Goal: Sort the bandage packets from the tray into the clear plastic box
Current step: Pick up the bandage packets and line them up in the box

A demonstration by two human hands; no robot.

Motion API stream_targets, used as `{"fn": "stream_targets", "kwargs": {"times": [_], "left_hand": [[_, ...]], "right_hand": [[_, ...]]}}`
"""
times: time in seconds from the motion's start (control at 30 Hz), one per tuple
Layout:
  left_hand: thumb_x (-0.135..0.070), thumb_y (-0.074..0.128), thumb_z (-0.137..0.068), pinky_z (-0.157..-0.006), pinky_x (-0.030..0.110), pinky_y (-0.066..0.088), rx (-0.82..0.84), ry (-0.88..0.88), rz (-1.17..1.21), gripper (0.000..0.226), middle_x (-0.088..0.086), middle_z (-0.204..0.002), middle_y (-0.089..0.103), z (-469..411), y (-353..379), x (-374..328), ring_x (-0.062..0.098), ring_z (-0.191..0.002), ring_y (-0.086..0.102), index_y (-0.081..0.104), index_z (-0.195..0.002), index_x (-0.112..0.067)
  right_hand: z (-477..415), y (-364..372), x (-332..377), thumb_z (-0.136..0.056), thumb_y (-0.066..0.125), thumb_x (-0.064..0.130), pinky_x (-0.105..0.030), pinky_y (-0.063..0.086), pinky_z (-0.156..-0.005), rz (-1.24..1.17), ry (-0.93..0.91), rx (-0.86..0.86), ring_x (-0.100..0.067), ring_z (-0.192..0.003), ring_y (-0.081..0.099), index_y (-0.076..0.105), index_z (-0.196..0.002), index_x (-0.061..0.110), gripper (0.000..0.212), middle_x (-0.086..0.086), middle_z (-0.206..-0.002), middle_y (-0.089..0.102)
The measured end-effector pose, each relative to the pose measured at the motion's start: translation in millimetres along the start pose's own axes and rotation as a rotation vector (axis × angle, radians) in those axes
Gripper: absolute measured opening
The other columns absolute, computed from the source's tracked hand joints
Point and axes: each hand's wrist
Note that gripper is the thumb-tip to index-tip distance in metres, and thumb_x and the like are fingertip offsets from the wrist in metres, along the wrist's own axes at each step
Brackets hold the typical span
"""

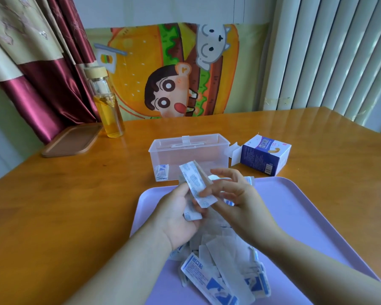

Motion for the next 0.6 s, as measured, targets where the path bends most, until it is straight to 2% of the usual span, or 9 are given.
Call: {"fn": "stream_targets", "kwargs": {"times": [0.07, 0.13, 0.17, 0.23, 0.33, 0.4, 0.5, 0.53, 0.6], "left_hand": [[-0.047, 0.035, -0.098, -0.055, 0.017, 0.042, -0.015, -0.007, 0.052, 0.049, 0.007, -0.088, 0.068, -2.9, -1.6, 0.0, 0.012, -0.075, 0.059, 0.063, -0.110, -0.010], [-0.066, 0.028, -0.090, -0.052, 0.015, 0.037, -0.048, -0.003, 0.068, 0.062, 0.002, -0.078, 0.067, -4.5, -2.8, 0.0, 0.009, -0.068, 0.055, 0.061, -0.111, -0.018], [-0.067, 0.029, -0.089, -0.049, 0.014, 0.036, -0.064, 0.003, 0.045, 0.061, 0.000, -0.074, 0.066, -5.0, -2.7, 0.7, 0.008, -0.064, 0.054, 0.061, -0.109, -0.020], [-0.055, 0.039, -0.093, -0.047, 0.015, 0.035, -0.085, 0.019, -0.031, 0.044, -0.001, -0.070, 0.064, -2.0, 0.8, 1.6, 0.007, -0.059, 0.053, 0.062, -0.103, -0.019], [-0.028, 0.048, -0.097, -0.041, 0.017, 0.040, -0.124, 0.062, -0.063, 0.017, -0.002, -0.059, 0.063, 1.5, 1.8, 4.6, 0.007, -0.045, 0.056, 0.060, -0.092, -0.017], [-0.021, 0.047, -0.098, -0.046, 0.019, 0.044, -0.167, 0.101, -0.015, 0.019, 0.000, -0.058, 0.065, 4.2, 0.7, 3.2, 0.009, -0.047, 0.059, 0.062, -0.089, -0.015], [-0.016, 0.047, -0.098, -0.066, 0.024, 0.045, -0.203, 0.126, 0.118, 0.019, 0.003, -0.081, 0.065, 4.6, -7.9, 0.7, 0.012, -0.070, 0.058, 0.065, -0.103, -0.012], [-0.015, 0.046, -0.098, -0.066, 0.024, 0.047, -0.206, 0.123, 0.160, 0.020, 0.003, -0.081, 0.062, 4.0, -11.8, 0.6, 0.012, -0.069, 0.057, 0.065, -0.104, -0.012], [-0.013, 0.045, -0.097, -0.050, 0.020, 0.045, -0.210, 0.123, 0.184, 0.018, 0.001, -0.069, 0.055, 2.8, -19.7, 0.5, 0.009, -0.052, 0.050, 0.062, -0.102, -0.012]], "right_hand": [[-1.3, 1.4, 1.3, -0.081, 0.069, 0.008, -0.019, 0.049, -0.083, -0.043, 0.055, 0.017, 0.000, -0.096, 0.058, 0.073, -0.075, 0.028, 0.021, 0.014, -0.108, 0.053], [-2.8, 1.8, 2.9, -0.081, 0.067, 0.005, -0.021, 0.047, -0.080, -0.002, 0.068, 0.013, -0.010, -0.091, 0.058, 0.073, -0.076, 0.027, 0.023, 0.008, -0.098, 0.055], [-3.0, 2.0, 3.4, -0.082, 0.065, 0.004, -0.019, 0.045, -0.078, 0.040, 0.061, 0.012, -0.013, -0.088, 0.057, 0.073, -0.077, 0.028, 0.025, 0.004, -0.095, 0.055], [-3.9, 2.0, 4.3, -0.084, 0.062, 0.003, -0.017, 0.043, -0.074, 0.122, 0.028, 0.036, -0.012, -0.079, 0.055, 0.073, -0.080, 0.028, 0.028, -0.001, -0.090, 0.056], [-3.0, 0.4, 4.3, -0.087, 0.060, 0.004, -0.024, 0.048, -0.077, 0.153, -0.016, 0.079, -0.015, -0.080, 0.059, 0.074, -0.090, 0.025, 0.026, -0.003, -0.087, 0.062], [-2.8, -5.2, 2.3, -0.088, 0.060, 0.008, -0.025, 0.049, -0.078, 0.151, -0.019, 0.036, -0.013, -0.082, 0.062, 0.070, -0.099, 0.026, 0.023, 0.003, -0.087, 0.067], [-3.2, -17.5, -4.0, -0.085, 0.060, 0.012, -0.024, 0.050, -0.072, 0.181, -0.004, -0.075, -0.009, -0.073, 0.059, 0.053, -0.107, 0.029, 0.028, 0.007, -0.076, 0.063], [-3.2, -21.3, -6.1, -0.085, 0.060, 0.012, -0.025, 0.049, -0.069, 0.216, -0.001, -0.104, -0.010, -0.070, 0.058, 0.049, -0.106, 0.028, 0.029, 0.004, -0.074, 0.062], [-2.9, -28.2, -8.3, -0.083, 0.059, 0.008, -0.027, 0.045, -0.060, 0.369, -0.047, -0.116, -0.012, -0.065, 0.054, 0.045, -0.104, 0.023, 0.029, 0.002, -0.069, 0.059]]}}
Point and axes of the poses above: each hand's wrist, its own z-axis away from the middle knuckle, its own y-axis out of the palm, x = y × z
